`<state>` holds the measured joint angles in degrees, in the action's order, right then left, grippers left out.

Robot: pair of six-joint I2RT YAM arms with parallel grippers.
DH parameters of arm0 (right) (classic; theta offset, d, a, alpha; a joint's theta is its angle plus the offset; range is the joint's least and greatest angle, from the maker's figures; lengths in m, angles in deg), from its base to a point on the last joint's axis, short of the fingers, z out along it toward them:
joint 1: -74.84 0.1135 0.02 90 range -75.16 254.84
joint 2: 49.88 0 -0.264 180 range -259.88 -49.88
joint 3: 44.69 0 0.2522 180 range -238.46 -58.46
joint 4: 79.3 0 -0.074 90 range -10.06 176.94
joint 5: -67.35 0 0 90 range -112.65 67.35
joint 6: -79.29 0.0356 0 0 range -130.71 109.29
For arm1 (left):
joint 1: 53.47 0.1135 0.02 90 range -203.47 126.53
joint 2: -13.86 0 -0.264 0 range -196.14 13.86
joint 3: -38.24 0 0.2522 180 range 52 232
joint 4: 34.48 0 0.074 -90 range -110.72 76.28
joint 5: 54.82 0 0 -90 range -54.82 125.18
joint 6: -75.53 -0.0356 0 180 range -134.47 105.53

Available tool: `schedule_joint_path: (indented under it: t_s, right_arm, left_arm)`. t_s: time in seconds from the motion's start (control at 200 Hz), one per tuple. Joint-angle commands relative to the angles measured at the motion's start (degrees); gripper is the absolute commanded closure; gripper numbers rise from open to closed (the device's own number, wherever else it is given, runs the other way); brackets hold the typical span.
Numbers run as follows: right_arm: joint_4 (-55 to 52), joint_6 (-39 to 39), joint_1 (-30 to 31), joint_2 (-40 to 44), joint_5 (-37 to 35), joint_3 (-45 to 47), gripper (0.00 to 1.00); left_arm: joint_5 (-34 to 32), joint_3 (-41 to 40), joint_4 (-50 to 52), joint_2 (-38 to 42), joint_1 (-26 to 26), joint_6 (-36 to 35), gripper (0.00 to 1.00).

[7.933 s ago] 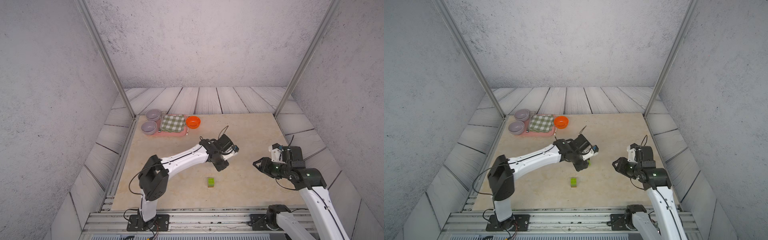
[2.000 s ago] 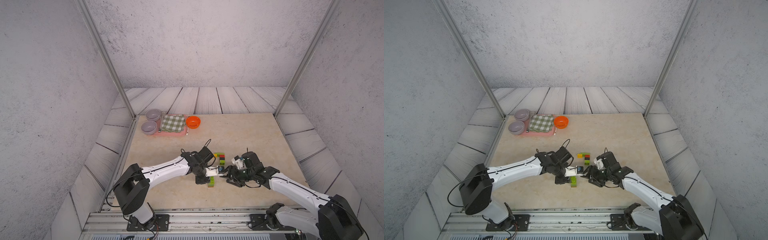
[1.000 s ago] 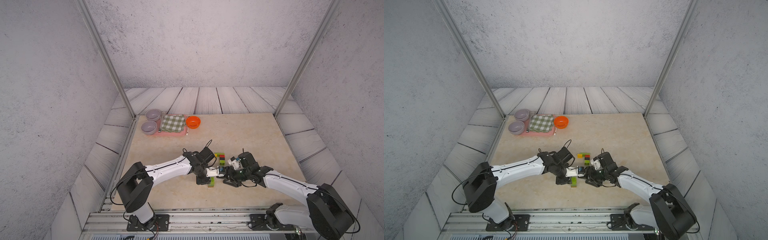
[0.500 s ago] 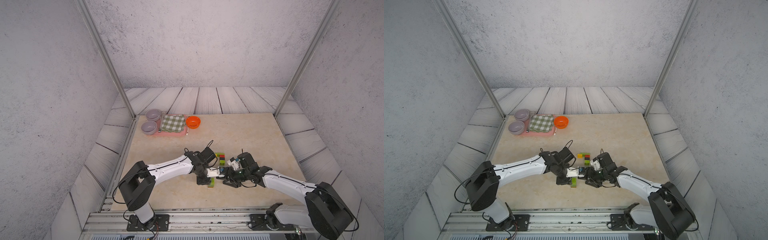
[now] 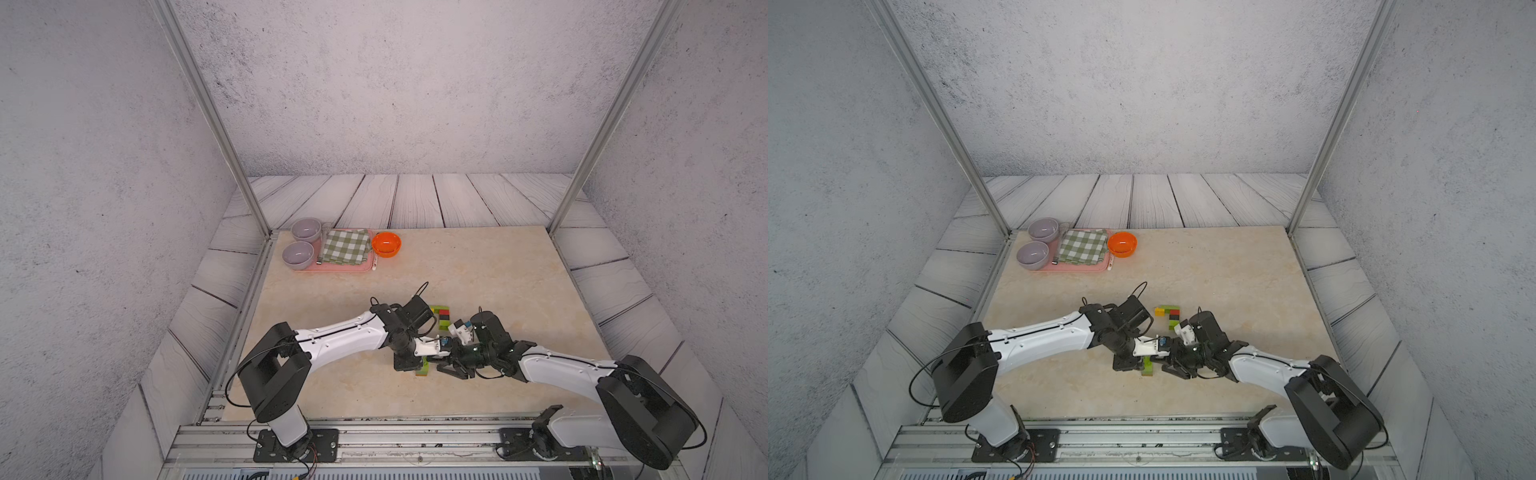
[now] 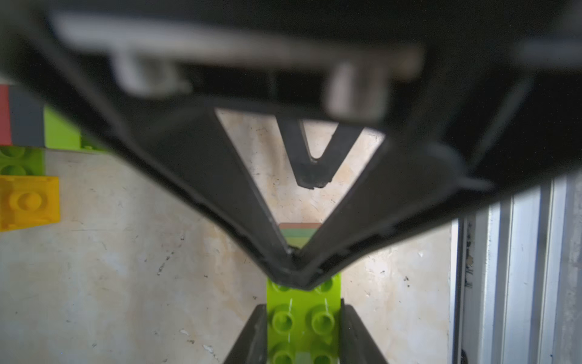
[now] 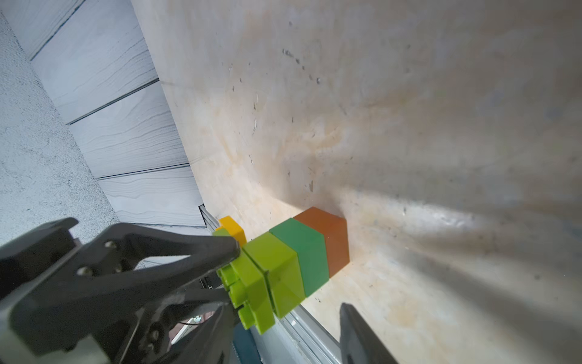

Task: Assemble the letter r with lego
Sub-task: Assemble the lego brick with the lego brick.

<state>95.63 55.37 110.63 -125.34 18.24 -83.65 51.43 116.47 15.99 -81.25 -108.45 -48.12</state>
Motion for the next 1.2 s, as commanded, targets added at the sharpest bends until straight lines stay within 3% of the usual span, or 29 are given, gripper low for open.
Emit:
schedule_joint_path:
  t_s: [0.0,0.255,0.626,0.886,1.196]
  right_arm:
    - [5.6,1.2,0.8,-0.5,2.0,-0.4,0.46]
    - [17.9,6.7,1.6,-3.5,3.6,2.0,0.47]
    - [20.6,6.3,-0.3,-2.2,3.1,7.9,0.48]
    - [36.8,10.2,-0.6,-4.1,5.3,10.6,0.47]
    - [37.3,10.2,-0.6,-9.1,4.5,10.8,0.51]
  left_arm:
    - [-0.3,-0.6,2.6,-1.6,-0.9,-0.6,1.0]
    - [-0.5,-0.8,2.2,-1.4,-0.9,-0.2,1.0]
    - [0.1,-3.7,-1.0,0.3,-0.8,0.7,1.0]
    - [0.4,-3.6,-0.8,-0.2,-0.8,0.5,1.0]
    - [0.1,-3.6,-0.6,0.0,-0.8,0.4,1.0]
